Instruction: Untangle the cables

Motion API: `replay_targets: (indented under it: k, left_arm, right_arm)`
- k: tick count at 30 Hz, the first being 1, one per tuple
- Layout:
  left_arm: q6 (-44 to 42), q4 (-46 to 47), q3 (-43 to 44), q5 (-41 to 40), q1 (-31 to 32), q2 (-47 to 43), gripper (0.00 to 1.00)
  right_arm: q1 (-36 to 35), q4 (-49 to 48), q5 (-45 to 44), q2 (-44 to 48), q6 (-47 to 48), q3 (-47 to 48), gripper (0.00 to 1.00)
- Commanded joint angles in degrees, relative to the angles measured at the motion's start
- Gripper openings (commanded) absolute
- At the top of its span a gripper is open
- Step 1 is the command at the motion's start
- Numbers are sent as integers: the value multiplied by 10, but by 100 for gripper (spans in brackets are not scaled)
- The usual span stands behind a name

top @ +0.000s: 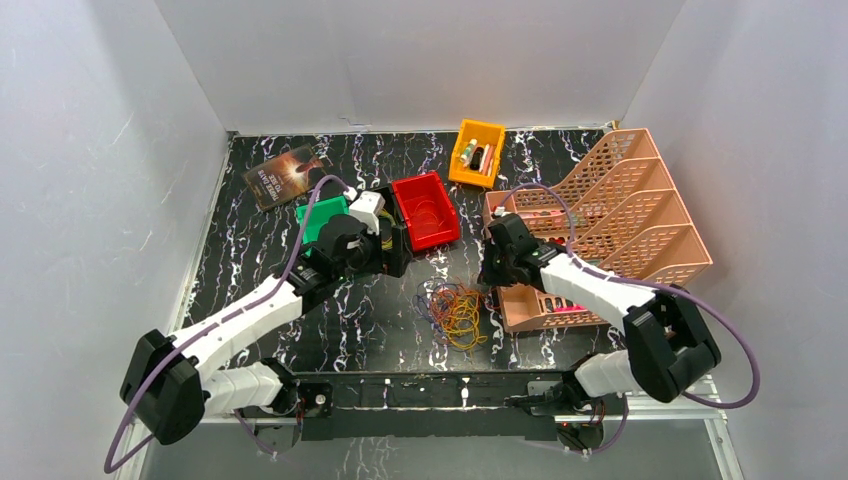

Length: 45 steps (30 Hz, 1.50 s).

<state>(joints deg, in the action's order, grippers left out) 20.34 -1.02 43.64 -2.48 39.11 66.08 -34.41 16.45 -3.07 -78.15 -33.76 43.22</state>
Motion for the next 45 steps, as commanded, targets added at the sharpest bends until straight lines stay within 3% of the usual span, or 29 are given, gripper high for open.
replay_targets:
  k: [1, 6, 10, 21, 32, 45]
  left_arm:
    - [-14, 87, -31, 16, 2, -37, 99]
    - [-24, 172, -53, 59, 2, -30, 98]
    - [-23, 291, -88, 86, 12, -21, 98]
    - [-145, 514, -104, 43, 119, 70, 98]
    - [-150, 553, -93, -8, 135, 135, 98]
    - [-126, 576, -103, 14, 135, 149, 82]
  right_arm:
    - [0, 12, -31, 51, 24, 19, 0]
    - [0, 24, -24, 108, 45, 35, 0]
    - [0, 31, 2, 150, 38, 57, 0]
    - [0, 37, 41, 214, 30, 157, 0]
    - [0, 59, 61, 215, 37, 216, 0]
    - [0, 36, 73, 229, 15, 198, 0]
